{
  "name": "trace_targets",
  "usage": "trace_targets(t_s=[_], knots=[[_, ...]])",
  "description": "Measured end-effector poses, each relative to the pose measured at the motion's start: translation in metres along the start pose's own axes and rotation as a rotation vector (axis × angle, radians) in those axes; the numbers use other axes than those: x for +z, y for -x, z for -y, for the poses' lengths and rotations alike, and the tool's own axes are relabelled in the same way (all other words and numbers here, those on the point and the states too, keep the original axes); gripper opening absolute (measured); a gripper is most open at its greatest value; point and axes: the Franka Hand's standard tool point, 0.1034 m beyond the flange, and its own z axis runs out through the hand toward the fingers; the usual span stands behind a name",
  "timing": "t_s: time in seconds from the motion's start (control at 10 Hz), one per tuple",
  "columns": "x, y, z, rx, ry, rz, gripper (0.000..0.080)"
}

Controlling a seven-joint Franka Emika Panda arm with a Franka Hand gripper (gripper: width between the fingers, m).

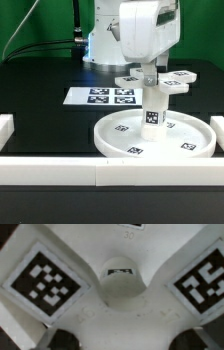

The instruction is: Assemble round table

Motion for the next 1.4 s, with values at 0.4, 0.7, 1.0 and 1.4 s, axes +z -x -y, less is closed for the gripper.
trace_targets(t_s=[0.4, 0.7, 1.0, 1.4], knots=[[-0.0001, 0.003, -0.001, 0.279, -0.007, -0.004, 0.044], [-0.0005, 0.0024, -0.0016, 0.592, -0.018, -0.023, 0.0442], [-0.0008, 0.0016, -0.0023, 0.808, -0.019, -0.03, 0.0442], [-0.0013, -0.003, -0.0026, 1.139, -0.018, -0.045, 0.0442]])
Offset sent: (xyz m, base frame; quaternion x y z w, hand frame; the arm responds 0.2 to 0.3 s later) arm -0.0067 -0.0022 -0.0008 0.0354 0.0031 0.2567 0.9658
